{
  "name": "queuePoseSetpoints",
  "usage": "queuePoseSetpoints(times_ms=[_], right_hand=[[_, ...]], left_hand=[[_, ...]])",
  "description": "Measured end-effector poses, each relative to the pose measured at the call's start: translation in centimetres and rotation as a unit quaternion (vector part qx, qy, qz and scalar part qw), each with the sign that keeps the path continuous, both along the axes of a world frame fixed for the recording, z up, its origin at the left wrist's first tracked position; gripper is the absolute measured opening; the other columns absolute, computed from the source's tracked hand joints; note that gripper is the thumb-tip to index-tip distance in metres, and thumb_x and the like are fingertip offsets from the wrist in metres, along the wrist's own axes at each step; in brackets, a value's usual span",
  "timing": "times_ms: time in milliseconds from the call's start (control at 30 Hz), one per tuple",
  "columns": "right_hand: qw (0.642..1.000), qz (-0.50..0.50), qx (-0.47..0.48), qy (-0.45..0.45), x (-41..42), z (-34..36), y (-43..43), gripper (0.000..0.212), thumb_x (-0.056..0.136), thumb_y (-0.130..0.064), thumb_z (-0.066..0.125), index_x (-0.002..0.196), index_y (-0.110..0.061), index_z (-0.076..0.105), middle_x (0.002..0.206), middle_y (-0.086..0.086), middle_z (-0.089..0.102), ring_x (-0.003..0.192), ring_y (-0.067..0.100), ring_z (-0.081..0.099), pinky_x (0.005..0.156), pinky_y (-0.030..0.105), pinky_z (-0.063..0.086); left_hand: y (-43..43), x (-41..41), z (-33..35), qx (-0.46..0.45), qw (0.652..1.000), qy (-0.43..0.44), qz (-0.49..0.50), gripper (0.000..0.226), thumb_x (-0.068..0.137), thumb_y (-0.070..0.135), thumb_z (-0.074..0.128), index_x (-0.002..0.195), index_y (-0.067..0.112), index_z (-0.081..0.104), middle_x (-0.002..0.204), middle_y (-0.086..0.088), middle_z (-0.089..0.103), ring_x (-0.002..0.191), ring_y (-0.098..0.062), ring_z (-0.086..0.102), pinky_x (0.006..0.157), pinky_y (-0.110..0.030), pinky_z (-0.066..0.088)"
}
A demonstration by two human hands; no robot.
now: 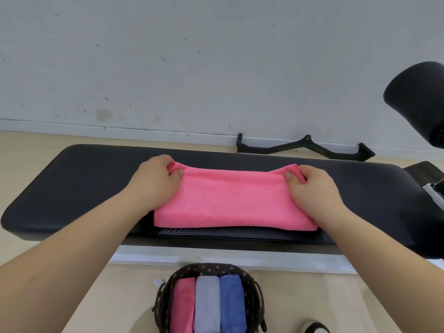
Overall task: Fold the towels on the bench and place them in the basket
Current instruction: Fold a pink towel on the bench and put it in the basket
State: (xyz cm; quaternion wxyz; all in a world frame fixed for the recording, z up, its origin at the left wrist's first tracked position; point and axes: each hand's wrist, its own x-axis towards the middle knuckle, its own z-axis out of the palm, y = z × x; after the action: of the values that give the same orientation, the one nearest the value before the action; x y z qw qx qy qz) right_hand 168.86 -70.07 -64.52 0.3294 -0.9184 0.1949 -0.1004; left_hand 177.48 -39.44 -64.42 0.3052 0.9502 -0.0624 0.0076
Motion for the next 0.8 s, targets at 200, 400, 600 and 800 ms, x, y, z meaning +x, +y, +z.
queuePoseSetpoints(times_ms=[200, 400, 600, 800], right_hand=[[1.000, -0.022, 0.008, -0.016, 0.2, 0.1, 0.1, 0.038, 0.102, -0.040, 0.052, 0.074, -0.016, 0.062, 0.068, 0.002, 0.062, 0.067, 0.022, 0.057, 0.058, 0.034, 0.040], [0.997, -0.072, 0.001, -0.012, 0.5, -0.1, 0.3, 0.031, 0.099, -0.045, 0.056, 0.097, -0.016, 0.069, 0.090, 0.001, 0.070, 0.089, 0.026, 0.066, 0.070, 0.037, 0.049], [0.984, 0.015, -0.127, -0.127, -0.2, 2.4, 3.3, 0.045, 0.097, -0.044, 0.058, 0.138, -0.025, 0.057, 0.137, 0.003, 0.055, 0.128, 0.026, 0.053, 0.101, 0.047, 0.049], [0.932, 0.271, -0.213, 0.113, -2.0, -0.1, 8.9, 0.071, 0.099, -0.069, 0.034, 0.162, -0.042, 0.014, 0.173, -0.001, -0.004, 0.159, 0.026, -0.009, 0.128, 0.048, -0.003]], left_hand=[[0.1, -0.3, 0.3, 0.040, 0.999, -0.033, -0.012, 0.030, 0.101, 0.027, 0.055, 0.076, 0.015, 0.045, 0.075, -0.004, 0.056, 0.066, -0.019, 0.051, 0.055, -0.033, 0.033], [0.5, -1.1, 0.1, 0.084, 0.996, -0.021, -0.009, 0.027, 0.098, 0.037, 0.058, 0.115, 0.015, 0.058, 0.102, -0.003, 0.060, 0.086, -0.023, 0.059, 0.069, -0.036, 0.046], [0.9, -2.1, 1.6, 0.058, 0.995, 0.071, -0.024, 0.074, 0.085, 0.041, 0.076, 0.149, 0.018, 0.045, 0.137, -0.004, 0.051, 0.116, -0.024, 0.058, 0.096, -0.036, 0.049], [0.4, -2.1, 2.2, -0.073, 0.986, 0.150, 0.018, 0.030, 0.078, 0.020, 0.085, 0.098, 0.009, 0.066, 0.093, -0.010, 0.069, 0.081, -0.022, 0.065, 0.078, -0.038, 0.057]])
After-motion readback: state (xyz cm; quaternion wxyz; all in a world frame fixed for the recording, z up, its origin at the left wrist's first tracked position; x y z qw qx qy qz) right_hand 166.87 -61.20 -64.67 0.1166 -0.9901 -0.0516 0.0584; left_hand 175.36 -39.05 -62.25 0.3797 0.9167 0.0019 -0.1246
